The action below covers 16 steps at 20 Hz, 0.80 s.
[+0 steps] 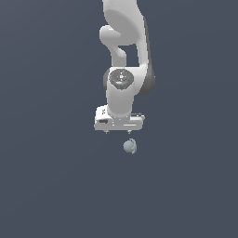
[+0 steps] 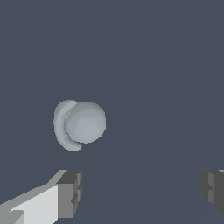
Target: Pick up the object and move it to a goal position.
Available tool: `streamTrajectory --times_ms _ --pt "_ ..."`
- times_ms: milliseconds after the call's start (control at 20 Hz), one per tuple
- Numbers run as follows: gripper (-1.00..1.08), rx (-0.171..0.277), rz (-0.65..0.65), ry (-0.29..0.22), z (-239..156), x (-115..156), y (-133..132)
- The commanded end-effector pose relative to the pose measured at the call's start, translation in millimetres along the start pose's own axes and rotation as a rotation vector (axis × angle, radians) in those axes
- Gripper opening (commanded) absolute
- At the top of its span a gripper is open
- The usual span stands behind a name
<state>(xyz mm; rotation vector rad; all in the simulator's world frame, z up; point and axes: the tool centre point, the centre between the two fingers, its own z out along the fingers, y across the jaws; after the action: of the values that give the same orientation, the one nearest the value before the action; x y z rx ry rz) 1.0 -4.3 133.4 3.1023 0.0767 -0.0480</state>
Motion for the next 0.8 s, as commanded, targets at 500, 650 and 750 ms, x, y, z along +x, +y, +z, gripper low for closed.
streamTrajectory --times_ms 500,650,750 --pt "1.0 0.034 -0.097 0.032 39.4 27.9 -56.9" --pt "1.0 0.036 -0.101 0.034 41.2 29.0 -59.6" --pt "1.0 0.035 -0.099 0.032 40.9 28.0 -58.5"
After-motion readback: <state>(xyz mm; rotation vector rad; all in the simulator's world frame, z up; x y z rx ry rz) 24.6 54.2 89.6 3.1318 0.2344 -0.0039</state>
